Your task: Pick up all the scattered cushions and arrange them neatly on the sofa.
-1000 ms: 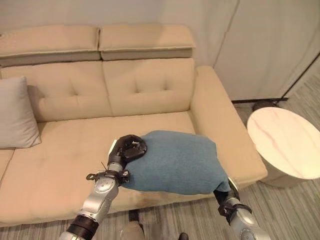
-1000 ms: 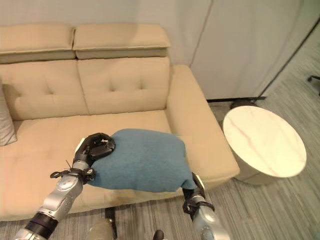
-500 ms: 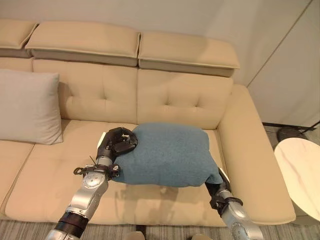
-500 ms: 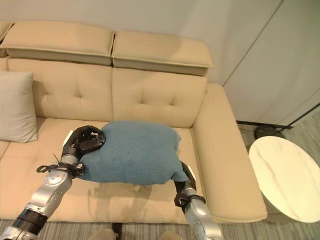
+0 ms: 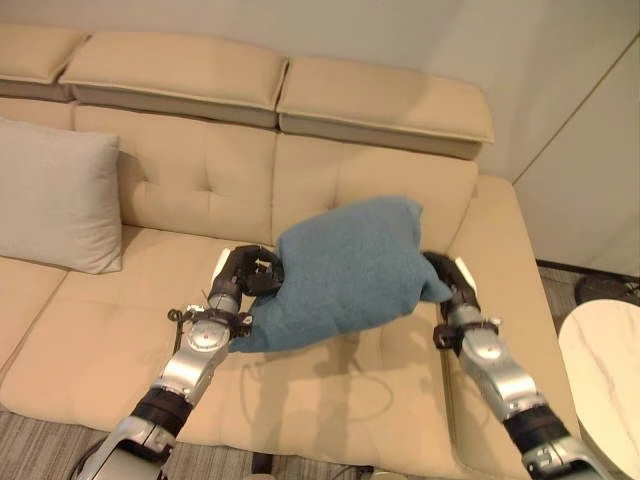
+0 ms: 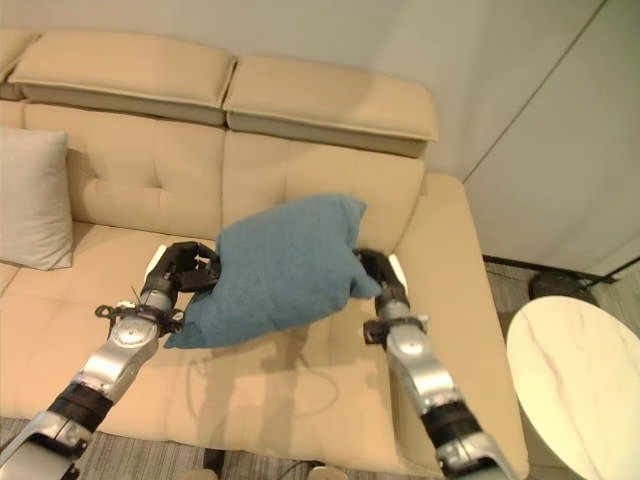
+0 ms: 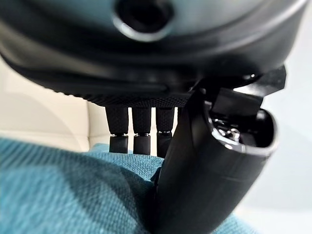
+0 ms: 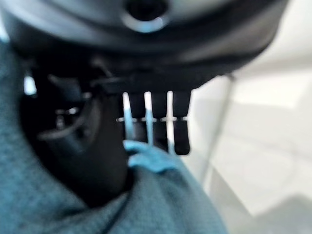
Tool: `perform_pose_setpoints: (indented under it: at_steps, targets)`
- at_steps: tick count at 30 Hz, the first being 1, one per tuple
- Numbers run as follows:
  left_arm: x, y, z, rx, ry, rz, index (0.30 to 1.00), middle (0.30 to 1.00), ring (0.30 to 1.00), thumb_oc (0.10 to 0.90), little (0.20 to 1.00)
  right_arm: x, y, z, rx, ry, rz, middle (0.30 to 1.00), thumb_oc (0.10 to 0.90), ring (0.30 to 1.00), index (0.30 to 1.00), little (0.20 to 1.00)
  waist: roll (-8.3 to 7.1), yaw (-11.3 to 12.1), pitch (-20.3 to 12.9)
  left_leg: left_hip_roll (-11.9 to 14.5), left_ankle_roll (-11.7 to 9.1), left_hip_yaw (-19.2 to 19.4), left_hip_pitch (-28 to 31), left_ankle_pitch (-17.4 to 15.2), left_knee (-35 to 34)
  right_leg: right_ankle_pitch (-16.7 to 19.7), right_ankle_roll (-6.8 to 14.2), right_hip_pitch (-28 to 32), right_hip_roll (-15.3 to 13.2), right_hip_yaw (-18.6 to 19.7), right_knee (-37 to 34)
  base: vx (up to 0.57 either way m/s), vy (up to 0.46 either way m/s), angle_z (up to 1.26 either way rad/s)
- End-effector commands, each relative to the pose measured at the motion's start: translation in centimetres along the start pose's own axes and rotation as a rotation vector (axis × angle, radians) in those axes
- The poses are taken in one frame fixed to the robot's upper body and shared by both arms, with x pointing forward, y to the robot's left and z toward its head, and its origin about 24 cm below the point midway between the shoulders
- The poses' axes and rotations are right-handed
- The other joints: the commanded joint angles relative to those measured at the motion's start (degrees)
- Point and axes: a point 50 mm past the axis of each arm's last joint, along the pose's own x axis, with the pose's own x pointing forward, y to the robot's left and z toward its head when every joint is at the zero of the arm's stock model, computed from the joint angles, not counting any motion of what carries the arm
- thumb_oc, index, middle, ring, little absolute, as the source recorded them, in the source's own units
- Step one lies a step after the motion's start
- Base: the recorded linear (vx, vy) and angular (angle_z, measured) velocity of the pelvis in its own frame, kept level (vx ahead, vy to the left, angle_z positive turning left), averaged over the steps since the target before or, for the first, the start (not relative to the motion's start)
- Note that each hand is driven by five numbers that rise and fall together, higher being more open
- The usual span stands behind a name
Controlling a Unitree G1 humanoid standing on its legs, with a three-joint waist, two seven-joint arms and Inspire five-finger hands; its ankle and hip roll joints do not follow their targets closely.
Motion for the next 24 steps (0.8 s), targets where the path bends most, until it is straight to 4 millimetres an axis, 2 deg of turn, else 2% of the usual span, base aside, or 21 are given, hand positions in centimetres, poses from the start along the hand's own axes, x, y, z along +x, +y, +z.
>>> perform_pose_setpoints:
  at_steps: [1,2,3,4,5,6,8,9,10,11,12,13,16,17,18,19,20,24]
  targets:
    - [2.4,-5.3,20.8,0.062,-0.723,-0.165,0.300,0.300,0.300,0.400,0.300,3.9,1.9,16.8,-0.069,-0.577,0.016,0.300,0.400,0.300,0.300,0.300,2.48,1.4,-3.6,0.5,1.5,2.9,-2.1,-3.9,-0.8,-8.5,5.1,-1.8,-1.6,-1.7,6.6,-0.21,0.016,0.07]
    - [2.4,-5.5,24.2,0.106,-0.805,-0.133,0.300,0.300,0.300,0.400,0.300,4.3,0.8,20.3,-0.098,-0.654,-0.052,0.300,0.400,0.300,0.300,0.300,2.79,1.3,-2.3,0.4,1.3,2.8,-4.3,-3.3,-0.6,-8.1,5.1,-4.0,-1.7,-1.5,7.1,-0.25,0.048,0.09]
    - [1.5,-4.9,30.3,0.169,-0.955,-0.044,0.300,0.300,0.300,0.400,0.300,4.2,-0.6,26.0,-0.199,-0.788,-0.167,0.300,0.400,0.300,0.300,0.300,3.33,1.2,-0.5,0.0,0.9,2.5,-7.8,-2.3,-0.6,-7.7,5.3,-7.2,-1.8,-1.1,7.6,-0.26,0.050,0.08]
    - [1.5,-4.8,30.4,0.169,-0.959,-0.042,0.300,0.300,0.300,0.400,0.300,4.1,-0.6,26.1,-0.199,-0.791,-0.168,0.300,0.400,0.300,0.300,0.300,3.36,1.2,-0.5,0.0,1.0,2.5,-8.1,-2.0,-0.5,-7.4,5.3,-7.5,-1.8,-1.1,7.6,-0.21,0.080,0.01]
    - [-0.6,-3.8,35.6,0.229,-1.117,0.077,0.300,0.300,0.300,0.400,0.300,3.5,-1.8,30.1,-0.197,-0.876,-0.263,0.300,0.400,0.300,0.300,0.300,4.05,1.0,0.4,-0.2,0.6,2.5,-10.5,-1.5,-0.9,-7.1,5.5,-10.0,-1.9,-0.8,7.9,-0.08,0.046,0.01]
    - [-0.6,-3.7,35.8,0.229,-1.121,0.080,0.300,0.300,0.300,0.400,0.300,3.5,-1.9,30.3,-0.197,-0.881,-0.264,0.300,0.400,0.300,0.300,0.300,4.07,1.0,0.5,-0.3,0.6,2.5,-10.9,-1.2,-0.8,-6.8,5.5,-10.3,-2.0,-0.8,7.9,-0.06,0.072,-0.03]
    - [-3.8,-2.2,39.9,0.291,-1.309,0.222,0.300,0.300,0.300,0.400,0.300,2.5,-2.6,33.5,-0.204,-0.959,-0.339,0.300,0.400,0.300,0.300,0.300,4.81,0.9,1.4,-0.2,0.2,2.7,-12.7,-0.7,-1.5,-6.3,6.0,-12.4,-2.7,-0.6,8.0,-0.01,0.079,0.02]
    - [-5.8,-1.1,41.8,0.334,-1.421,0.328,0.300,0.300,0.300,0.400,0.300,1.7,-3.8,35.2,-0.266,-1.015,-0.415,0.300,0.400,0.300,0.300,0.300,5.42,0.9,1.9,-0.5,0.2,3.1,-14.4,-0.3,-1.7,-5.8,6.2,-14.0,-3.0,-0.5,7.9,-0.03,0.074,0.01]
    - [-5.8,-1.1,41.9,0.334,-1.424,0.332,0.300,0.300,0.300,0.400,0.300,1.6,-3.8,35.3,-0.267,-1.018,-0.416,0.300,0.400,0.300,0.300,0.300,5.48,0.9,1.9,-0.6,0.2,3.1,-14.9,0.1,-1.6,-5.4,6.2,-14.4,-3.1,-0.5,7.8,0.02,0.069,-0.02]
    - [-7.7,-0.4,43.4,0.359,-1.514,0.436,0.300,0.300,0.300,0.400,0.300,0.8,-5.6,36.2,-0.302,-1.056,-0.509,0.300,0.400,0.300,0.300,0.300,6.06,1.0,2.6,-0.9,0.0,3.4,-16.1,0.0,-1.6,-5.2,6.5,-15.5,-3.4,-0.6,7.5,0.01,0.031,0.00]
    - [-7.7,-0.4,43.5,0.359,-1.518,0.438,0.300,0.300,0.300,0.400,0.300,0.7,-5.7,36.3,-0.303,-1.059,-0.512,0.300,0.400,0.300,0.300,0.300,6.08,1.0,2.6,-1.0,0.1,3.4,-16.7,0.4,-1.5,-4.7,6.5,-15.9,-3.5,-0.6,7.3,0.05,0.044,0.06]
    - [-8.7,0.6,44.1,0.362,-1.566,0.534,0.300,0.300,0.300,0.400,0.300,0.2,-7.0,36.7,-0.291,-1.077,-0.572,0.300,0.400,0.300,0.300,0.300,6.40,1.2,3.3,-1.3,-0.1,3.8,-17.9,0.6,-1.6,-4.4,6.8,-16.7,-3.6,-0.6,6.6,0.02,0.035,0.01]
    - [-9.0,1.5,43.8,0.376,-1.583,0.614,0.300,0.300,0.300,0.400,0.300,0.3,-7.6,36.2,-0.330,-1.063,-0.596,0.300,0.400,0.300,0.300,0.300,6.78,1.4,3.7,-1.5,-0.1,4.2,-19.4,0.7,-1.6,-4.0,6.8,-18.0,-3.8,-0.5,6.0,0.02,0.027,-0.03]
    - [-8.6,1.6,43.2,0.331,-1.572,0.619,0.300,0.300,0.300,0.400,0.300,1.3,-8.3,34.8,-0.376,-0.988,-0.616,0.300,0.400,0.300,0.300,0.300,6.74,1.4,4.9,-1.4,-0.3,4.3,-20.4,1.0,-1.5,-3.8,6.8,-18.9,-3.9,-0.6,5.6,0.00,0.000,0.00]
    - [-8.5,1.6,43.1,0.328,-1.570,0.620,0.300,0.300,0.300,0.400,0.300,1.3,-8.3,34.7,-0.378,-0.987,-0.614,0.300,0.400,0.300,0.300,0.300,6.87,1.4,4.6,-1.4,-0.3,4.4,-20.7,1.0,-1.5,-3.8,6.8,-19.2,-3.9,-0.6,5.6,0.04,-0.003,-0.02]
    - [-7.3,1.2,42.4,0.313,-1.515,0.598,0.300,0.300,0.300,0.400,0.300,2.8,-9.1,33.0,-0.400,-0.865,-0.616,0.300,0.400,0.300,0.300,0.300,6.73,1.2,5.8,-1.4,-0.5,4.7,-21.6,0.9,-1.6,-3.7,6.9,-20.2,-3.8,-0.5,5.5,0.00,0.000,0.00]
    - [-7.3,1.2,42.4,0.312,-1.517,0.600,0.300,0.300,0.300,0.400,0.300,2.8,-9.1,33.2,-0.400,-0.868,-0.615,0.300,0.400,0.300,0.300,0.300,6.77,1.2,5.7,-1.4,-0.5,4.7,-22.1,1.2,-1.5,-3.3,6.9,-20.6,-3.9,-0.4,5.5,0.00,0.000,0.00]
    - [-3.7,0.0,41.0,0.382,-1.337,0.556,0.300,0.300,0.300,0.400,0.300,4.1,-9.9,32.3,-0.426,-0.719,-0.643,0.300,0.400,0.300,0.300,0.300,6.61,0.8,8.1,-1.3,-1.0,5.5,-25.1,1.9,-1.5,-2.7,7.2,-23.3,-3.9,-0.5,4.7,-0.03,-0.004,-0.01]
